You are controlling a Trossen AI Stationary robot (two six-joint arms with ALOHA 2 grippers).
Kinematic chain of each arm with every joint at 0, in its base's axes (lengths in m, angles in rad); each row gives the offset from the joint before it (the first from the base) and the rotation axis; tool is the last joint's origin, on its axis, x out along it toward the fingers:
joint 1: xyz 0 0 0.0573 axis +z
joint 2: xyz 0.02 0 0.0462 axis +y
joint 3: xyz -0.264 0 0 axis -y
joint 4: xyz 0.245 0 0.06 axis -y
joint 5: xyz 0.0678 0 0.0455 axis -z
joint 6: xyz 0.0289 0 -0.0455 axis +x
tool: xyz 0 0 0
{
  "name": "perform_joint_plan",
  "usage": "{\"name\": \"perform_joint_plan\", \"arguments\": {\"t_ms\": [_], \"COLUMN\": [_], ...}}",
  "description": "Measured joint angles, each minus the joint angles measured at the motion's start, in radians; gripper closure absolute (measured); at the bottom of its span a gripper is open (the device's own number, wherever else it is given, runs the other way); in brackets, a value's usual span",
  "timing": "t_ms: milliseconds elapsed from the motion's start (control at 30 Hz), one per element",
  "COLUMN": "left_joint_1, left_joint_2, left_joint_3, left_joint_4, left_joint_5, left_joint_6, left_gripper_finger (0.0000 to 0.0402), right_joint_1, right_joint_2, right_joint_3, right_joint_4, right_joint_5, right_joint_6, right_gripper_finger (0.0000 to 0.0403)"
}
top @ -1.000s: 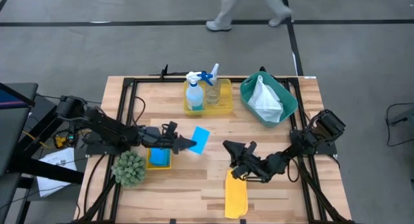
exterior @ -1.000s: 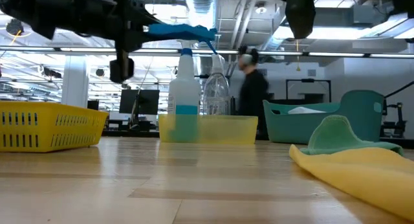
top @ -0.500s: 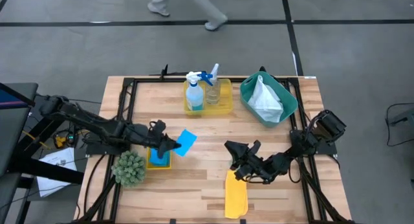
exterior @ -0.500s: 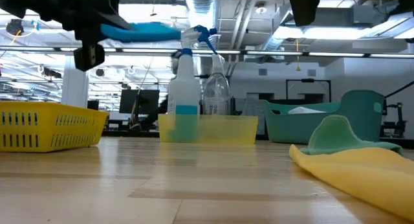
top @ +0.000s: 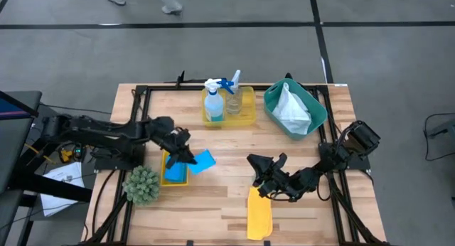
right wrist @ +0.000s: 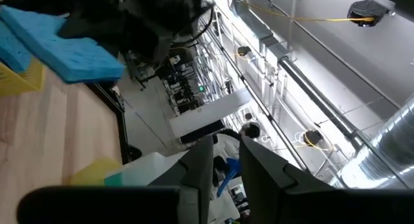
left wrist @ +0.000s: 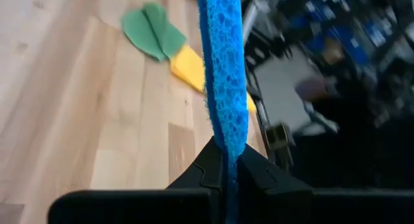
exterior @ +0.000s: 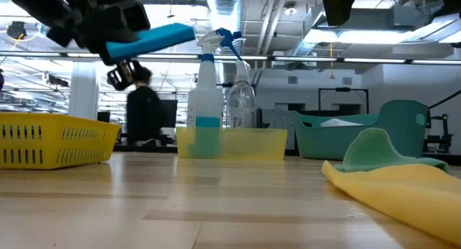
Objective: Pick & Place Kitchen Items
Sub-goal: Put the blue sponge into the bottom yellow bin
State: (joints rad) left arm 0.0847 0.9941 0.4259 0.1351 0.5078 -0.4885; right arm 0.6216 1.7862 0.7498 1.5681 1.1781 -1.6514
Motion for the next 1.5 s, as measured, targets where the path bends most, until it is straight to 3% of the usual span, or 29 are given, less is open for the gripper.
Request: {"name": "perform_joint_plan", "arguments": {"t_ms": [167,333,500,667,900,1133,1500], "left_joint_1": [0.047,0.035,0.027,0.001,-0.026,-0.089,-0.136], "left_joint_2": [0.118,0.231,0.321,0.408,0.476,0.514,0.513], "left_joint_3": [0.025,0.136,0.302,0.441,0.479,0.478,0.478], "left_joint_4": [0.000,-0.025,-0.248,-0.448,-0.514,-0.428,-0.281], "left_joint_5": [0.217,0.379,0.398,0.404,0.513,0.555,0.591], "left_joint_6": [0.148,0.299,0.501,0.632,0.623,0.556,0.457], "left_gripper_finger": [0.0396,0.0396,0.0396,0.0396,0.0396,0.0396,0.0396], "right_joint_1": [0.000,0.002,0.002,0.017,0.038,-0.010,-0.060], "right_joint_2": [0.000,-0.001,-0.001,-0.001,0.000,0.000,0.000], "right_joint_3": [0.000,0.000,0.000,0.000,0.003,0.066,0.134], "right_joint_4": [-0.004,-0.024,-0.131,-0.407,-0.570,-0.660,-0.689], "right_joint_5": [-0.001,-0.002,-0.015,-0.136,-0.320,-0.478,-0.590], "right_joint_6": [0.043,0.088,0.239,0.426,0.491,0.493,0.492], "right_gripper_finger": [0.0334,0.0334,0.0334,0.0334,0.0337,0.0335,0.0294]}}
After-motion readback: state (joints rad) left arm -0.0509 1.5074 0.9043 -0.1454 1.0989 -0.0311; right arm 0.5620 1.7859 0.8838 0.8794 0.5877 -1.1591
